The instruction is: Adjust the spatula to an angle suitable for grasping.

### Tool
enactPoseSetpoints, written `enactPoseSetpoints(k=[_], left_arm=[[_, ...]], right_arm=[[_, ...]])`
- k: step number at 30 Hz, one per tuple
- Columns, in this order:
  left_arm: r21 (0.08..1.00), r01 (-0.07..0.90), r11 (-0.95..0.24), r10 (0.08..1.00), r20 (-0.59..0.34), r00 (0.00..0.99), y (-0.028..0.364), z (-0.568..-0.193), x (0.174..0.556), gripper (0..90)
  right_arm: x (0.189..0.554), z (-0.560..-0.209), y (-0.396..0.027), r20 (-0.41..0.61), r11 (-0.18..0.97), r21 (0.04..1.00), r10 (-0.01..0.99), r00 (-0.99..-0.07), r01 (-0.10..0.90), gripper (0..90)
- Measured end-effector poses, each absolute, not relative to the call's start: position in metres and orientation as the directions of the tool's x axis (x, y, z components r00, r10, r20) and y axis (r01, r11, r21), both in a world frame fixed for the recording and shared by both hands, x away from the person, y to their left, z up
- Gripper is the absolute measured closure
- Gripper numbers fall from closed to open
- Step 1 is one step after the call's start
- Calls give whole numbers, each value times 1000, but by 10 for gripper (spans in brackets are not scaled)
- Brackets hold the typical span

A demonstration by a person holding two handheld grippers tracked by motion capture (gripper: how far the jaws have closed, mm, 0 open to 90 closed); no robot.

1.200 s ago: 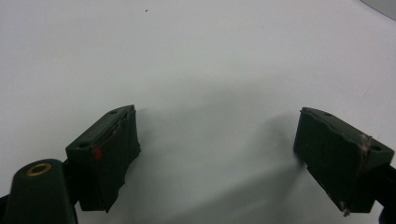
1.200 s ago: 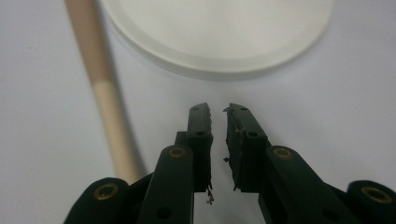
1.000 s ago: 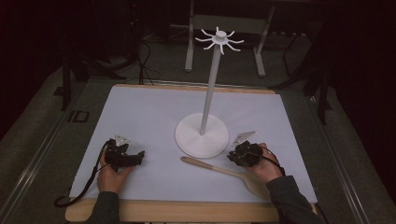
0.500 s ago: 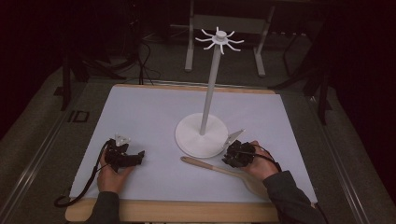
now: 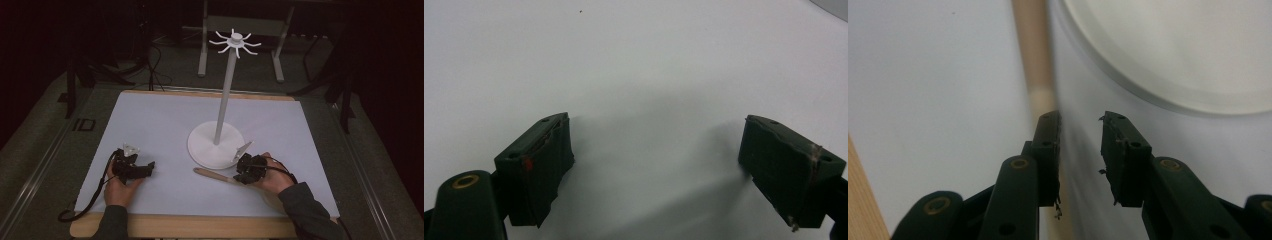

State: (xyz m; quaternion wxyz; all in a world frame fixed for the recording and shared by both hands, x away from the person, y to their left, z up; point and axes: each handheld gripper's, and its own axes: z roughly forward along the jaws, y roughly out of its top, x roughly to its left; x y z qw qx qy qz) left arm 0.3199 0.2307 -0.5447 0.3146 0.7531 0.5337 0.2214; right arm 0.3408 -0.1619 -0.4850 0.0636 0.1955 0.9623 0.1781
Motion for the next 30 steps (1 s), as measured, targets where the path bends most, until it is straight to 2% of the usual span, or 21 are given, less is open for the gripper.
enactPoseSetpoints(k=[8,10,15,30], left_arm=[[711,664,-232,943,-3,332,231,-545,320,142],[710,664,-232,943,-2,332,231,-545,320,142],[710,665,-232,943,-2,332,231,-545,320,142],[710,664,-232,943,-3,332,231,-545,320,142]], right_arm=[[340,-485,-152,-47,894,314,352,-935,321,715],[339,-487,-146,-41,912,276,327,-944,304,739],[340,-489,-142,-29,919,250,323,-946,306,761],[346,-495,-133,-9,948,135,292,-956,288,761]])
